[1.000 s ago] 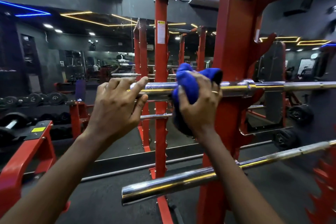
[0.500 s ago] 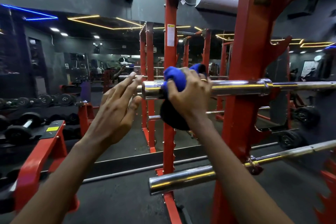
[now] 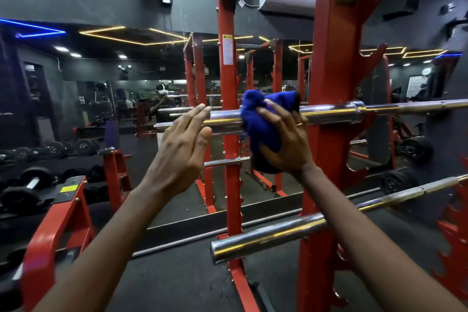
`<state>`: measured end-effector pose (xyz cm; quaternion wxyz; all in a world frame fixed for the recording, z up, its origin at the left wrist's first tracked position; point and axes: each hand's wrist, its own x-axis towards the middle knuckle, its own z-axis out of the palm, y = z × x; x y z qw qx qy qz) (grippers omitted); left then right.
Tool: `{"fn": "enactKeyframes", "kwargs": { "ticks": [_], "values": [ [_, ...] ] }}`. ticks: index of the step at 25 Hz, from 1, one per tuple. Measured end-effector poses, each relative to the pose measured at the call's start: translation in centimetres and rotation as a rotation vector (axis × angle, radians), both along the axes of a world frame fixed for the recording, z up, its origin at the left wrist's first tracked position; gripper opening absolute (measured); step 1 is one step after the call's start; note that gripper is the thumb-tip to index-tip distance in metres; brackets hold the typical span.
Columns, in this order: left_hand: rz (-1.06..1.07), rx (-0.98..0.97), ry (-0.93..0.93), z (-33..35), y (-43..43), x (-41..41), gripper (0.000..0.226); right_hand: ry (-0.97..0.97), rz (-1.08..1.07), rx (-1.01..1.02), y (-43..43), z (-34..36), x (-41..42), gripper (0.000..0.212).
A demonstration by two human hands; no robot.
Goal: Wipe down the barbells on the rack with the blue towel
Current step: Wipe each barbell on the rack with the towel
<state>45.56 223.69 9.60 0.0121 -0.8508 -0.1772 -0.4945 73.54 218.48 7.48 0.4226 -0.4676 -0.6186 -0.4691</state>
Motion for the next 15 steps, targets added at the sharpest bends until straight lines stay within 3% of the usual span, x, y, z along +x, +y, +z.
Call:
{"fn": "enactKeyframes", "kwargs": {
  "ticks": [5, 9, 12, 15],
  "values": [
    [0.246, 0.234, 0.065, 0.8, 1.7, 2.3, 0.049, 0.412, -0.097, 0.126, -2.7, 1.8, 7.1, 0.049],
    [0.253, 0.304, -0.071, 2.2, 2.0, 3.9, 0.041, 0.649, -0.172, 0.086, -3.6, 3.7, 8.8, 0.057],
    [0.201, -0.132, -0.107, 4.5, 1.2, 4.4, 0.047, 0.69, -0.144, 0.081, -3.5, 3.7, 6.5, 0.059],
    [0.218, -0.631, -0.001, 7.1, 0.9, 4.3, 0.048, 0.525, -0.095, 0.053, -2.4, 2.1, 2.4, 0.053]
  ]
}}
